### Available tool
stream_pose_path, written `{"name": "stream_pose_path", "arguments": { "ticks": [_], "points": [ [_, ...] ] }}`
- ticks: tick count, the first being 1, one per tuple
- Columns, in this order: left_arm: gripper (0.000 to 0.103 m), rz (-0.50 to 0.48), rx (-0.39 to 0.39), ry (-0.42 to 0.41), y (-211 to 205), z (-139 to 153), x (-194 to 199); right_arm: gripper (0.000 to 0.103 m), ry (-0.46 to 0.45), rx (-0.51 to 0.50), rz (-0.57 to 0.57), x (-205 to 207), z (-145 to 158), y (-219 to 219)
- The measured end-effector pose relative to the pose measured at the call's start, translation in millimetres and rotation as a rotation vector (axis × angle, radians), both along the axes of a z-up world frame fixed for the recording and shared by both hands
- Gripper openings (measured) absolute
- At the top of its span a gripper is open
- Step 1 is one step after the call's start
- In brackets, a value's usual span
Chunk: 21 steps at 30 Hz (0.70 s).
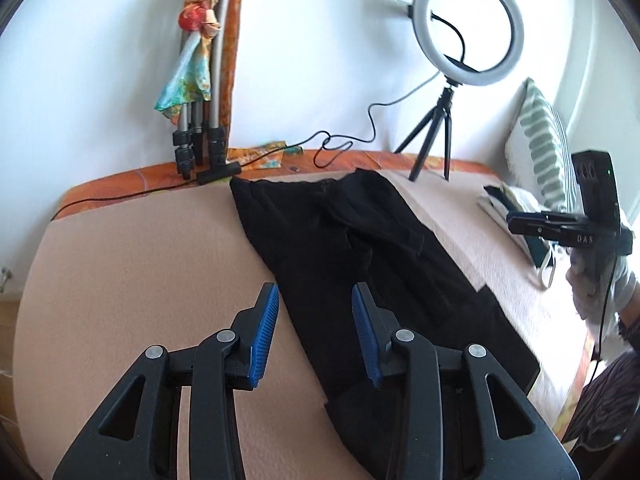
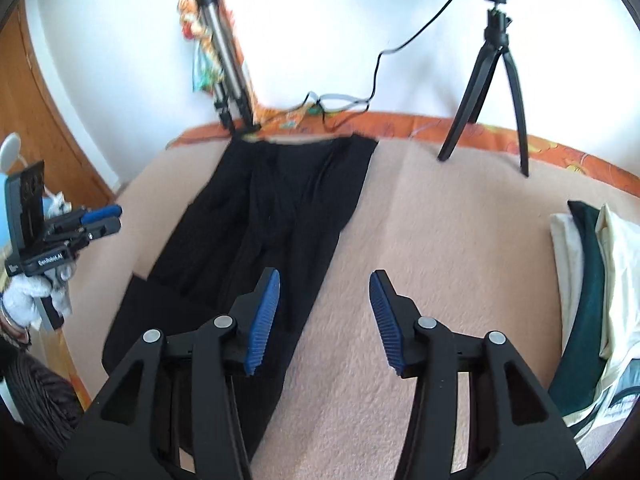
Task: Fold small clothes
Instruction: 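Open both grippers and lift them away from the shirt, then grasp the end of the folded shirt with both grippers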
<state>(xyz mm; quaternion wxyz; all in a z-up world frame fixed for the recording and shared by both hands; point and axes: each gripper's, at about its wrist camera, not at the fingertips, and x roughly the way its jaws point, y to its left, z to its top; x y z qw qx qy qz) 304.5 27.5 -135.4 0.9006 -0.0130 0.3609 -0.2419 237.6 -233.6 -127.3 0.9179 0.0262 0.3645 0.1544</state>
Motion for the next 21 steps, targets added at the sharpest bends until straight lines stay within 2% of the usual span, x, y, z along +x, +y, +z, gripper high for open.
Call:
{"name": "stream_pose_path", "arguments": {
  "ticks": [3,8,13,17,21],
  "points": [
    [0.041,0.008,-0.039,0.033,5.1,1.9,19.2,0.051,0.002,-0.032,0.008,14.9,6.0,3.3],
    [0.041,0.049,-0.12,0.087,14.9,0.1,53.5,0.051,0.052,0.0,-0.017,54.4,9.8,-6.3],
    [0.045,0.061,-0.153,0.128,16.6,-5.9,86.8,0.051,0.134,0.041,-0.021,101.8,3.0,-15.3],
    [0.045,0.066,-0.176,0.161,16.6,-15.8,112.0,0.051,0.171,0.098,-0.015,135.5,-7.6,-18.5],
    [0.045,0.05,-0.173,0.201,11.0,-30.5,135.4,0.051,0.195,0.105,-0.009,165.0,-20.3,-15.9]
  ]
}}
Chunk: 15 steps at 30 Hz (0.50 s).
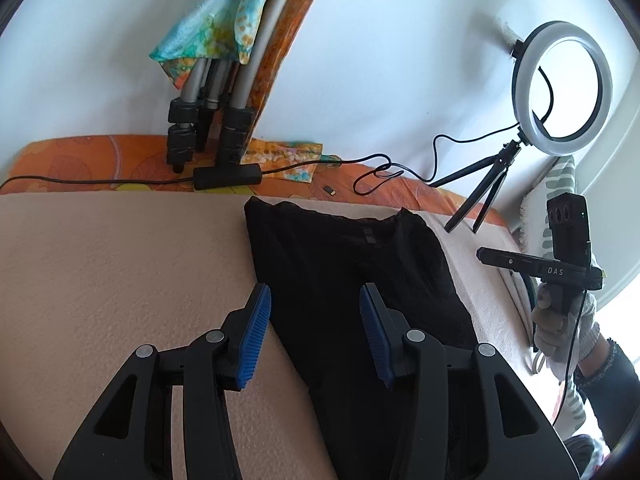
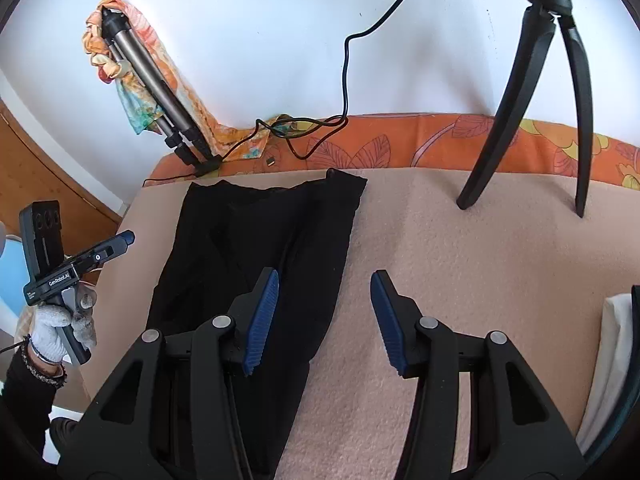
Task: Fold small clothes
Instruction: 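Grasp the end of the folded shirt with both grippers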
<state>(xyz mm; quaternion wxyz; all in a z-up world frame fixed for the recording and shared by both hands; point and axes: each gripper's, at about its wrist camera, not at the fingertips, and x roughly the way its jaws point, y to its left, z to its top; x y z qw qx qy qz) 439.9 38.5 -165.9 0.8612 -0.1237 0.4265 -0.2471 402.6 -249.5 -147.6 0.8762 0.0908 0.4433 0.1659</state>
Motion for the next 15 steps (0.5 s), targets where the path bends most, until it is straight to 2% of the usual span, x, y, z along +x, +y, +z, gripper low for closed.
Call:
{"name": "stream_pose_path", "arguments": {
  "ticks": [5,15],
  "points": [
    [0.045,-0.006,-0.002,0.029,-4.8,-17.9,28.8,0.051,0.031,0.03,0.001,31.3,-19.0,-0.8],
    [0.045,-0.013,0.009,0.051,-12.7,-40.0,69.3,0.051,0.049,0.053,0.031,66.4,-35.9,2.1]
  ]
}}
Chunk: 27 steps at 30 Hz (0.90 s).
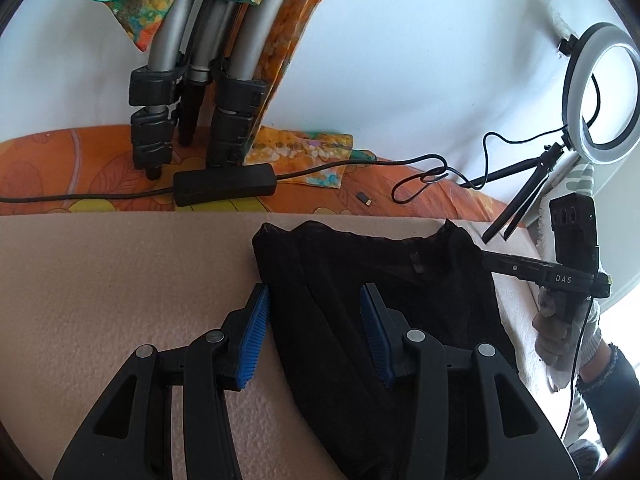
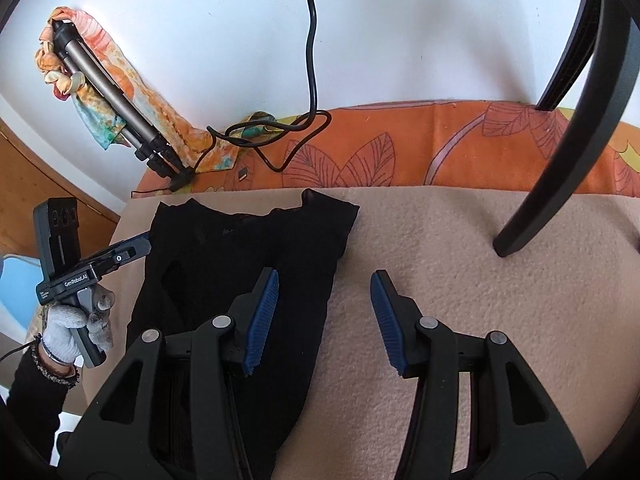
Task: Fold small clothes
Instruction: 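Grasp the end of the folded shirt with both grippers, then lift the shirt end and fold it over the shirt with both grippers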
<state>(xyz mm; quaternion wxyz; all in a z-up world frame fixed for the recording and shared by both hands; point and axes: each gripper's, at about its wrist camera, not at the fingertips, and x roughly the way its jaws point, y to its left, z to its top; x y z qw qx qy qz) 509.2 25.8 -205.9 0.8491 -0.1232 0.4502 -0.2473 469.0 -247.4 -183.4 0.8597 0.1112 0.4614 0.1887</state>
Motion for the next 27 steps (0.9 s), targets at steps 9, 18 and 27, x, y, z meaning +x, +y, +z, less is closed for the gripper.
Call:
{"name": "stream_pose_path", "arguments": {
  "ticks": [9,18,27],
  "points": [
    [0.045,-0.027,-0.029,-0.01,-6.7,-4.2,14.2,0.051,-0.03,0.038,0.032,18.3,-2.2,11.9],
    [0.005,-0.048,-0.031,-0.023,-16.8,-9.9,22.6,0.011,-0.033,-0.018,0.075,24.4,-5.1,35.6],
    [0.003,-0.053,-0.12,-0.086,-7.0,14.6,7.7,0.007,-0.073,0.053,0.064,15.4,23.8,24.9]
  ]
}}
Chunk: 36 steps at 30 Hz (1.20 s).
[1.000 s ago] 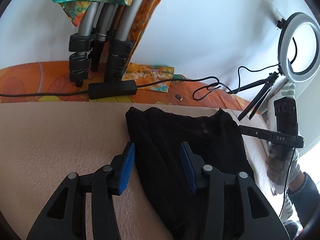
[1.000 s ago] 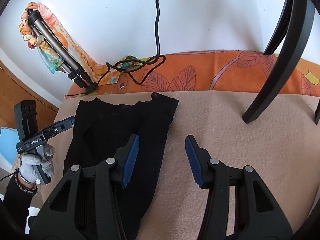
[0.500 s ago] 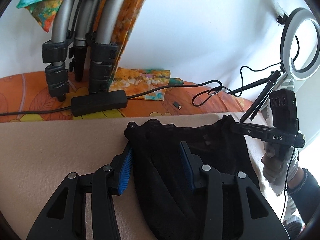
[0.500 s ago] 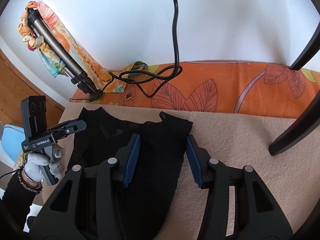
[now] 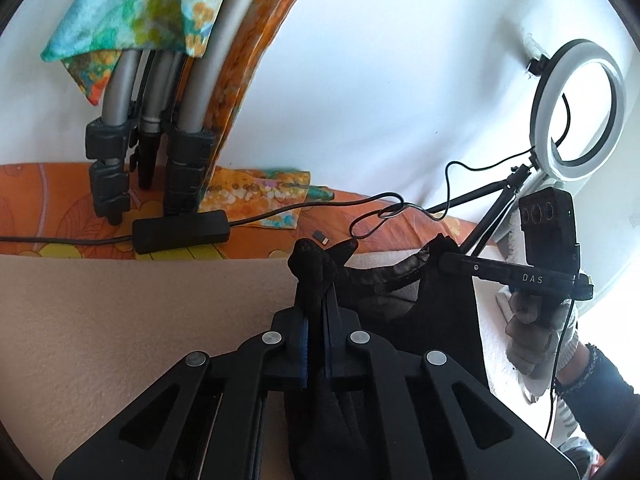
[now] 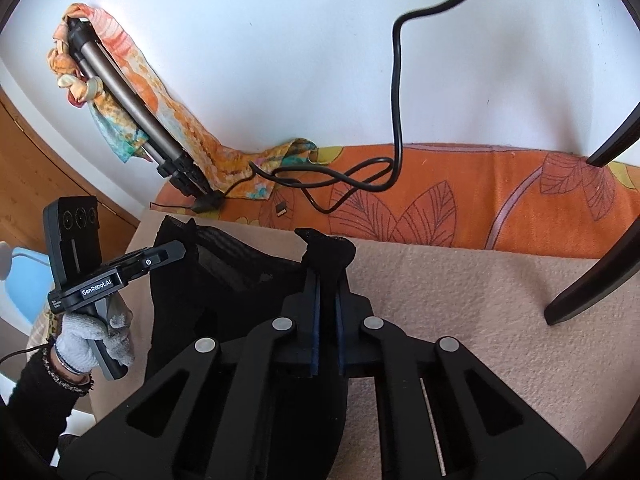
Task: Fold small clothes
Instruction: 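Lift the shirt end and fold it over the shirt with both grippers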
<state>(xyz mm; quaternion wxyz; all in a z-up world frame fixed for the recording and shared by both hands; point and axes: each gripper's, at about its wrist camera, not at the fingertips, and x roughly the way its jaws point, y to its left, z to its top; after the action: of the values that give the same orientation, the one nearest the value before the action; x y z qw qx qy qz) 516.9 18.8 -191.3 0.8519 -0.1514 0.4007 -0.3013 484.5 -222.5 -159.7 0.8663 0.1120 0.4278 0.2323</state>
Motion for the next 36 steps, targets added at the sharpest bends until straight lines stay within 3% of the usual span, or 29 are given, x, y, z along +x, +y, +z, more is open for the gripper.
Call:
{"name": "stream_pose_path", "arguments": {
  "ticks": [10,20,28,36],
  "points": [
    [0.003,-0.034,-0.011,-0.057,2.1,33.9,-39.9,0.006,-0.063,0.015,0.053,-39.4,46.3,8.4],
    [0.003,-0.061,0.018,-0.108,-2.9,66.9,-107.9,0.006,-0.121,-0.014,0.109,-114.1,82.3,24.8],
    [0.003,-0.079,0.037,-0.125,4.0,75.8,-177.3,0.006,-0.134,-0.022,0.134,-185.2,85.4,37.4],
    [0.003,-0.131,0.07,-0.093,6.6,53.3,-245.0,0.006,-0.139,-0.002,0.146,-257.6,64.2,38.6]
  ]
}}
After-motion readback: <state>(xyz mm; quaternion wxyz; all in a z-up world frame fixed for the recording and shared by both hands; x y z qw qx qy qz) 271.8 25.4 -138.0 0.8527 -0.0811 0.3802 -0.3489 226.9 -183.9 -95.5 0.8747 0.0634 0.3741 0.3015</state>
